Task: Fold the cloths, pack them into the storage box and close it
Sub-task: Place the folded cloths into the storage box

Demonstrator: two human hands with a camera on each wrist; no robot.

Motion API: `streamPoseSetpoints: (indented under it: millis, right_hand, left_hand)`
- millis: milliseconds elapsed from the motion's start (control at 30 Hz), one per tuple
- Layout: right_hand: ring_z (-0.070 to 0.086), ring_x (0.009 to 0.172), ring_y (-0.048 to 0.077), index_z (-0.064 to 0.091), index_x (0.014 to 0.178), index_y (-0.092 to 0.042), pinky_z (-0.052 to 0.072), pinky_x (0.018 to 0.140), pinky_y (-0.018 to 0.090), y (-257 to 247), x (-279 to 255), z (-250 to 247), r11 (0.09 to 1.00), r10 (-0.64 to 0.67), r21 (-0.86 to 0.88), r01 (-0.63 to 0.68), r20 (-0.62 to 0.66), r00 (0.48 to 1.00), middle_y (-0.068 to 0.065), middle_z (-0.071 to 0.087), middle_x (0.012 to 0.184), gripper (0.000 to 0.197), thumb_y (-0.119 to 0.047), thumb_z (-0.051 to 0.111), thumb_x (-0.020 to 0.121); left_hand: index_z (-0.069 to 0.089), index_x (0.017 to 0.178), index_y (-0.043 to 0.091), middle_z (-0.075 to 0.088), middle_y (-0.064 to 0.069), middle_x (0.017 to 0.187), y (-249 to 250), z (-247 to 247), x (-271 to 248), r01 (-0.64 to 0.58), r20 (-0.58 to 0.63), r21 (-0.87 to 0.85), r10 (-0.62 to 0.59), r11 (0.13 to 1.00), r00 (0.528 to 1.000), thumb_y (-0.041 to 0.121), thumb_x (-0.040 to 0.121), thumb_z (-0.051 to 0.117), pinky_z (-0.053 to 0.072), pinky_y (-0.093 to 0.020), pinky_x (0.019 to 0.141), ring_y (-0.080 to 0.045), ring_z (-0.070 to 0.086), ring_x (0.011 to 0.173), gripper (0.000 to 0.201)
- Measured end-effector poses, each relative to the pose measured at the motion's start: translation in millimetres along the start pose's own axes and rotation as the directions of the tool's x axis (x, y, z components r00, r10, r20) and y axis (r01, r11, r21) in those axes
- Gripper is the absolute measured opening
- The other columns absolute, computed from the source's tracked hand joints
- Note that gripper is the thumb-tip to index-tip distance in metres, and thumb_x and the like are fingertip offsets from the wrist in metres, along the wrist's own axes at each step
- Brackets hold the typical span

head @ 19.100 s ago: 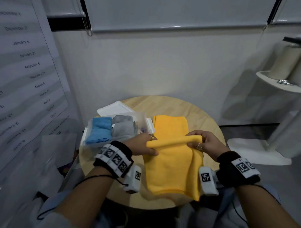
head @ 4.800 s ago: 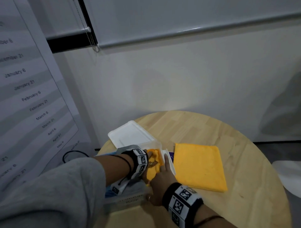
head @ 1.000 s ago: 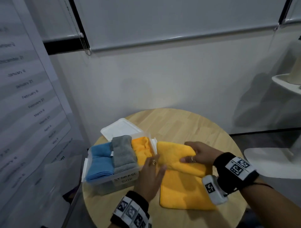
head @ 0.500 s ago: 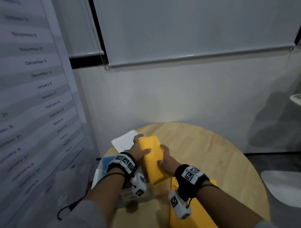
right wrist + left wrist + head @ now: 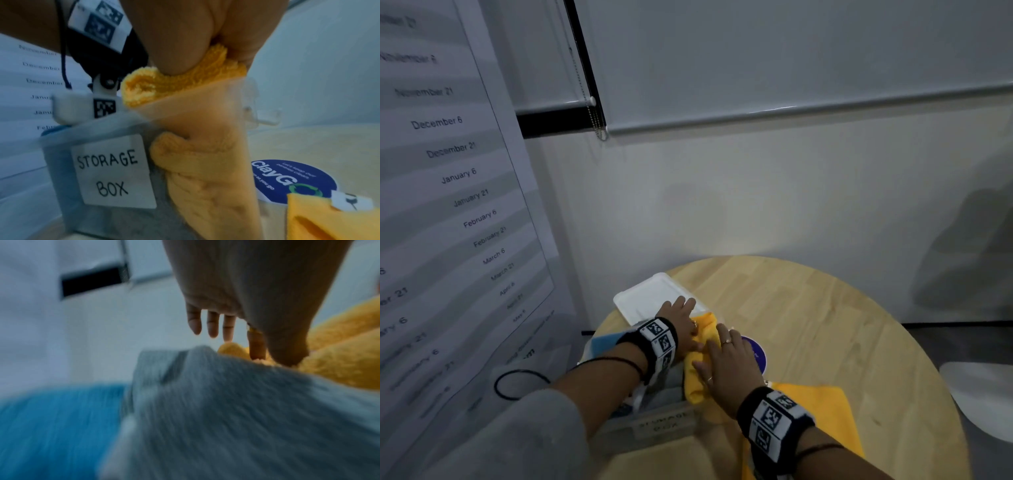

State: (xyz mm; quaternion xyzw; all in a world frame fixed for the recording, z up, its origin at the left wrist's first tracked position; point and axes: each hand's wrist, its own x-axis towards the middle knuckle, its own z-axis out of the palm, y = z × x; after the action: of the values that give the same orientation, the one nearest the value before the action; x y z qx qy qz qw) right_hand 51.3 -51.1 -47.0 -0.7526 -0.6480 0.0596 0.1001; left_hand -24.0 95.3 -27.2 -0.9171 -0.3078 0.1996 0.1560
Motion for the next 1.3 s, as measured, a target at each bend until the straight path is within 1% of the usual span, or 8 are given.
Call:
streamPoseSetpoints:
  millis: [167, 333, 533, 667, 867, 967, 1167, 1300]
  right_hand:
    - [0.063, 0.074, 0.010, 0.074, 0.085, -0.025, 0.054, 0.069, 0.018, 8, -38, 2, 0.949, -0.289, -0.104, 0.298, 0.090, 0.953, -0.006, 0.070, 0.090, 0.049, -0.055, 0.036, 0.077]
    - [0.061, 0.087, 0.032, 0.056, 0.121, -0.001, 0.017, 0.118, 0.045, 6, -24, -10, 0.901, -0.323, -0.206, 0.382, 0.269, 0.907, 0.015, 0.067, 0.091, 0.055, -0.044, 0.039, 0.091]
    - [0.033, 0.052, 0.021, 0.068, 0.077, -0.001, 0.010, 0.115, 0.050, 3, 0, 2, 0.896, -0.310, -0.181, 0.406, 0.403, 0.861, 0.010, 0.048, 0.059, 0.051, -0.046, 0.046, 0.088]
    - [0.032, 0.053, 0.021, 0.053, 0.065, -0.005, 0.045, 0.070, 0.033, 4, 7, 4, 0.922, -0.319, -0.087, 0.378, 0.388, 0.865, 0.009, 0.041, 0.058, 0.047, -0.046, 0.050, 0.087]
    - [0.036, 0.049, 0.020, 0.041, 0.055, -0.008, 0.027, 0.046, 0.021, 7, 12, 2, 0.931, -0.310, -0.035, 0.364, 0.454, 0.835, 0.008, 0.041, 0.057, 0.051, -0.045, 0.053, 0.087]
    - [0.037, 0.050, 0.020, 0.043, 0.056, -0.008, 0.029, 0.046, 0.021, 7, 14, 3, 0.931, -0.286, -0.073, 0.359, 0.466, 0.837, 0.008, 0.042, 0.058, 0.049, -0.044, 0.054, 0.087]
    - [0.046, 0.119, 0.031, 0.034, 0.139, -0.006, 0.032, 0.106, 0.038, 19, -16, 7, 0.946, -0.301, -0.030, 0.322, 0.282, 0.911, 0.017, 0.051, 0.127, 0.055, -0.032, 0.048, 0.093]
    - [0.032, 0.134, 0.019, 0.029, 0.144, -0.018, 0.025, 0.112, 0.025, 61, -60, 16, 0.950, -0.249, 0.204, 0.236, 0.042, 0.968, 0.001, 0.034, 0.145, 0.059, -0.043, 0.041, 0.092]
  left_hand:
    - [0.025, 0.147, 0.012, 0.019, -0.018, 0.151, 4, -3, -4, -0.126, 0.129, -0.255, 0.163, 0.959, 0.978, 0.062, 0.085, 0.051, 0.025, -0.042, 0.112, -0.032, 0.025, 0.136, 0.084]
    - [-0.010, 0.150, 0.024, 0.002, -0.004, 0.159, 8, 27, -1, -0.092, 0.096, -0.151, 0.107, 0.984, 0.990, 0.076, 0.078, 0.044, 0.005, -0.050, 0.117, -0.024, 0.011, 0.146, 0.104]
    - [-0.015, 0.148, 0.014, 0.038, -0.009, 0.143, 11, 83, 8, -0.024, 0.126, -0.131, 0.041, 0.991, 0.991, 0.079, 0.080, 0.007, 0.002, -0.040, 0.113, -0.024, 0.056, 0.121, 0.097]
    - [-0.020, 0.146, 0.023, -0.014, -0.006, 0.158, 16, 72, 12, -0.146, 0.125, -0.057, 0.152, 0.988, 0.980, 0.071, 0.086, 0.032, -0.011, -0.043, 0.117, -0.027, -0.009, 0.146, 0.093]
    - [-0.023, 0.146, 0.020, 0.020, -0.009, 0.156, 15, 80, 10, -0.171, 0.064, -0.080, 0.177, 0.982, 0.982, 0.077, 0.082, 0.005, -0.011, -0.042, 0.115, -0.028, 0.024, 0.141, 0.090]
    - [-0.052, 0.118, 0.031, -0.009, -0.008, 0.158, 13, 80, 10, -0.213, 0.108, -0.013, 0.213, 0.977, 0.971, 0.082, 0.055, -0.012, -0.025, -0.040, 0.107, -0.028, -0.003, 0.146, 0.091]
    - [0.002, 0.151, 0.021, 0.002, -0.009, 0.159, 10, 38, -1, -0.194, 0.115, -0.064, 0.201, 0.979, 0.973, 0.075, 0.084, 0.030, 0.007, -0.046, 0.117, -0.030, 0.010, 0.145, 0.091]
    - [0.021, 0.149, 0.020, 0.014, -0.007, 0.156, 8, -6, -34, -0.125, -0.071, -0.247, 0.111, 0.961, 0.991, 0.050, 0.093, 0.045, 0.028, -0.045, 0.111, -0.029, 0.020, 0.139, 0.068]
